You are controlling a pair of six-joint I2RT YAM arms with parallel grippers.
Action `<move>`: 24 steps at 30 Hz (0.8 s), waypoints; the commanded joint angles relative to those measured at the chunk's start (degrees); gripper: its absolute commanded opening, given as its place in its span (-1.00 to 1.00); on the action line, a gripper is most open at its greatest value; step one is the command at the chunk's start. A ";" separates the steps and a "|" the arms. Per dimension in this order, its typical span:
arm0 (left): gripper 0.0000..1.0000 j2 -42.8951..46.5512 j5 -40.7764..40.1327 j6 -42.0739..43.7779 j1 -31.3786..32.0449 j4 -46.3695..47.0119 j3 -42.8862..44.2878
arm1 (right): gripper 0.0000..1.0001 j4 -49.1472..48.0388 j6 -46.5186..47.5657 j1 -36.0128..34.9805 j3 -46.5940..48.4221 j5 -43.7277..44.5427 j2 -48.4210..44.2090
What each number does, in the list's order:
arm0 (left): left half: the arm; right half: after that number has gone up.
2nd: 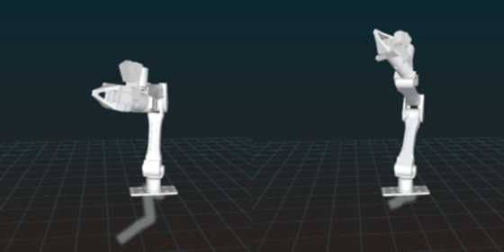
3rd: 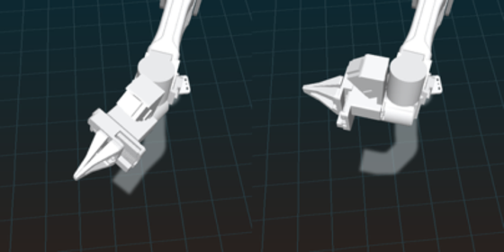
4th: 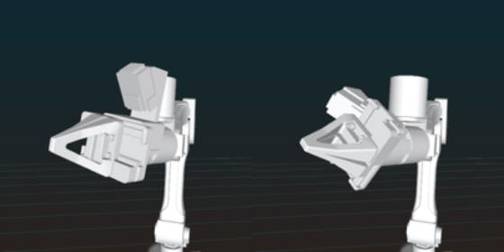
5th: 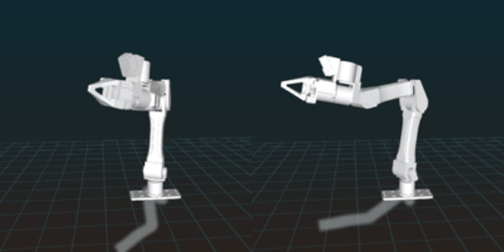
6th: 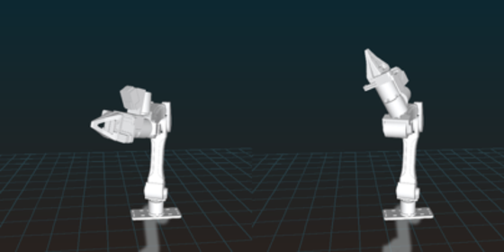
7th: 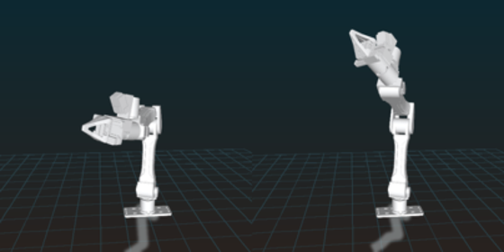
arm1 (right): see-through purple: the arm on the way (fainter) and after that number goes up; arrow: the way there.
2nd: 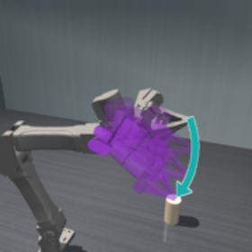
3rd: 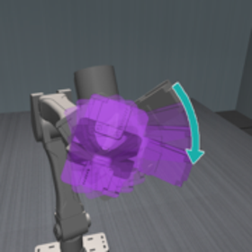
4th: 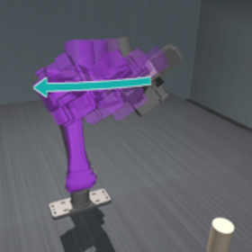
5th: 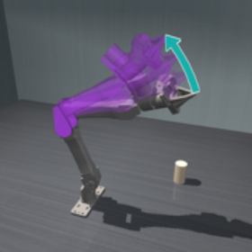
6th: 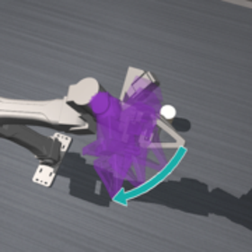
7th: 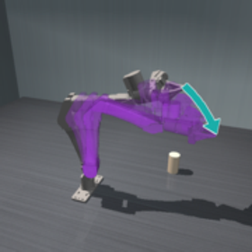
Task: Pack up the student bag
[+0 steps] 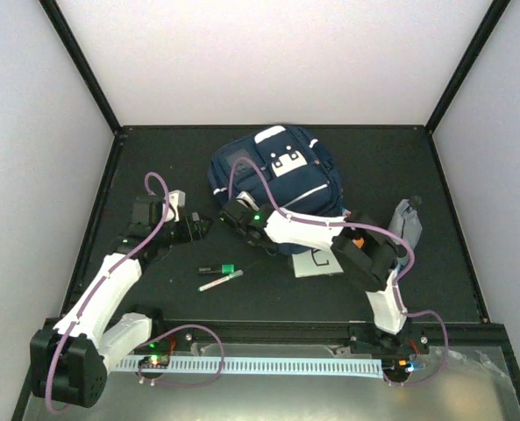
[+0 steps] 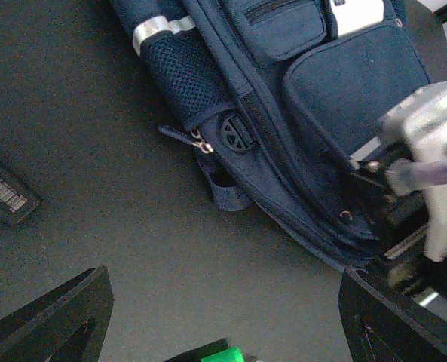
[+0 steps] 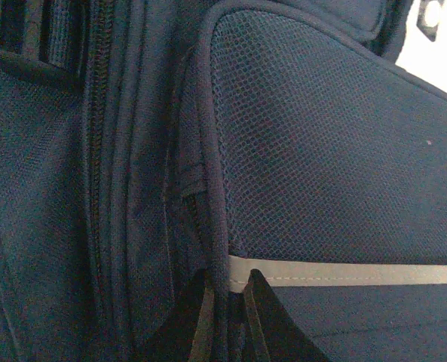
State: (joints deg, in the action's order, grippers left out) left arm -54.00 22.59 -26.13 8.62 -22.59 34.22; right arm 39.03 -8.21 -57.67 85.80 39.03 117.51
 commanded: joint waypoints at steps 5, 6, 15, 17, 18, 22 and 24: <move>0.69 -0.86 2.08 2.22 -0.27 1.12 1.52 | -0.96 -4.10 1.98 0.89 -5.53 -1.69 -17.41; 0.70 -0.98 2.98 2.41 -0.25 1.58 1.43 | -0.96 -3.48 2.50 0.89 -5.55 -2.66 -19.15; 0.55 -0.50 12.29 4.77 3.69 10.16 -0.14 | -0.96 1.46 5.17 1.84 -6.93 -8.94 -31.71; 0.37 0.24 11.64 5.58 5.71 10.52 0.41 | -0.96 1.58 5.22 2.58 -7.65 -10.27 -33.65; 0.25 0.70 11.07 6.04 6.61 10.47 0.68 | -0.96 1.54 5.14 2.92 -8.13 -10.89 -34.46; -0.18 1.34 9.83 7.31 9.02 10.75 1.20 | -0.97 1.68 4.98 3.85 -8.74 -13.04 -35.83; -0.24 0.58 9.53 7.17 9.61 10.78 1.20 | -0.96 2.21 4.91 3.98 -8.15 -13.62 -35.86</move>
State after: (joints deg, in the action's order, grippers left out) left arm -53.49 31.88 -20.71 16.99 -13.93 34.20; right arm 43.40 -3.18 -54.11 76.18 26.22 84.20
